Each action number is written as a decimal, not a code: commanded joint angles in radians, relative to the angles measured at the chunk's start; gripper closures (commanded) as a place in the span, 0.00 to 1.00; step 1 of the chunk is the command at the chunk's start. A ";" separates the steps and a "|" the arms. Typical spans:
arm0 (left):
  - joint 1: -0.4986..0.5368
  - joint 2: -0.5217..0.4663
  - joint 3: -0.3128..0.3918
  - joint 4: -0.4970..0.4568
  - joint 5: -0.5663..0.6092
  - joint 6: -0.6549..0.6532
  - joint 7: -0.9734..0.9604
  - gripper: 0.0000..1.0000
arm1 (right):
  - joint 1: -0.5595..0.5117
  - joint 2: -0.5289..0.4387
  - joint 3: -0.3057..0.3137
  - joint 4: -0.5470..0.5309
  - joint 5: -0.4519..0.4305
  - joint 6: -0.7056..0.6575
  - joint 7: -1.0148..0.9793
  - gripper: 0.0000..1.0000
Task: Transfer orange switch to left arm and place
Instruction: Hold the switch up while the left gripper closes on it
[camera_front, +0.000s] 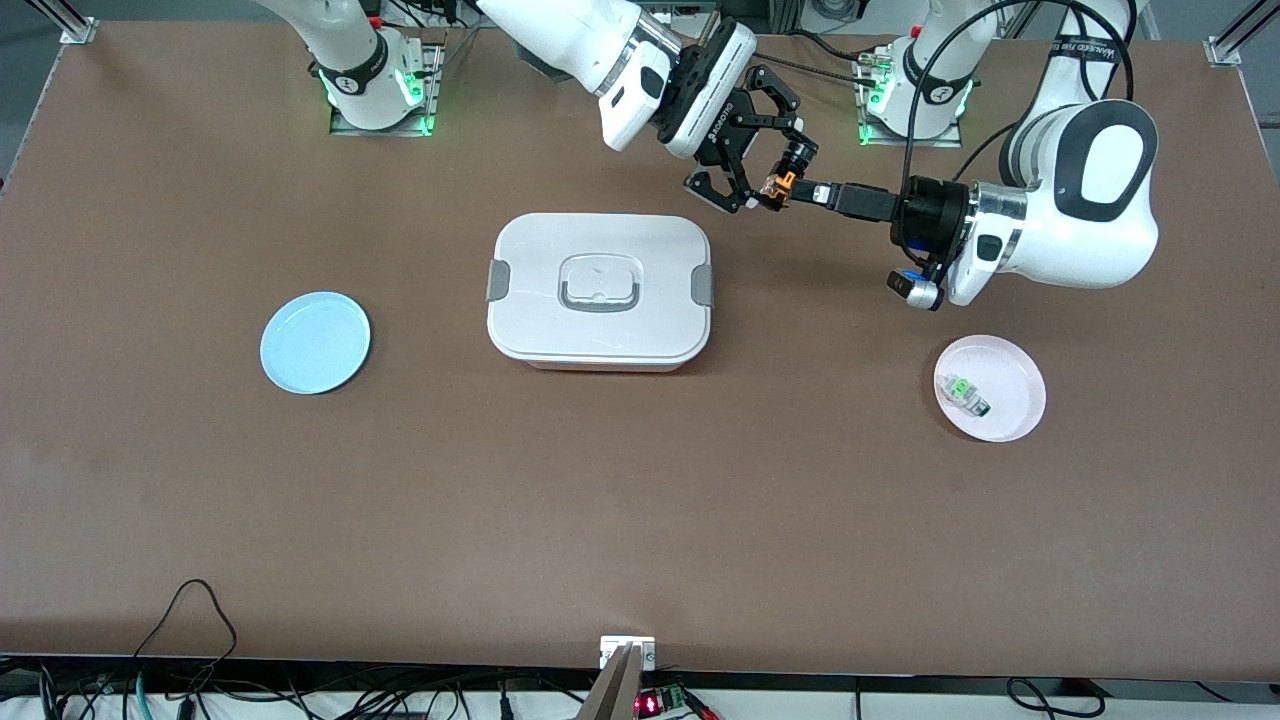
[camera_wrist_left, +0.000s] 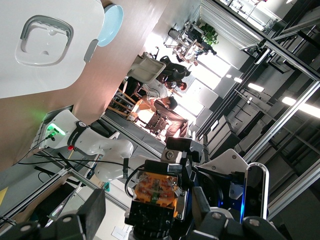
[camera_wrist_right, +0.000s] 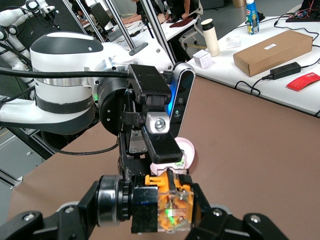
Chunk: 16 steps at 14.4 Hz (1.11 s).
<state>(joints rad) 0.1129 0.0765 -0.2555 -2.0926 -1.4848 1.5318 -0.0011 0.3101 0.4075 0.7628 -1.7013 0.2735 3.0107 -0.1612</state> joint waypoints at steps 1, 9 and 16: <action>-0.001 -0.037 -0.004 -0.027 -0.023 -0.001 -0.016 0.25 | 0.015 0.004 -0.008 0.014 0.010 0.010 0.009 0.96; -0.001 -0.043 -0.022 -0.027 -0.025 0.002 -0.019 0.76 | 0.015 0.005 -0.008 0.014 0.010 0.010 0.009 0.96; 0.004 -0.050 -0.022 -0.021 -0.015 0.001 -0.019 1.00 | 0.015 0.005 -0.008 0.015 0.010 0.010 0.009 0.94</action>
<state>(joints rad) 0.1144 0.0623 -0.2751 -2.0947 -1.4914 1.5325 -0.0023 0.3120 0.4080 0.7620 -1.7004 0.2758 3.0158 -0.1371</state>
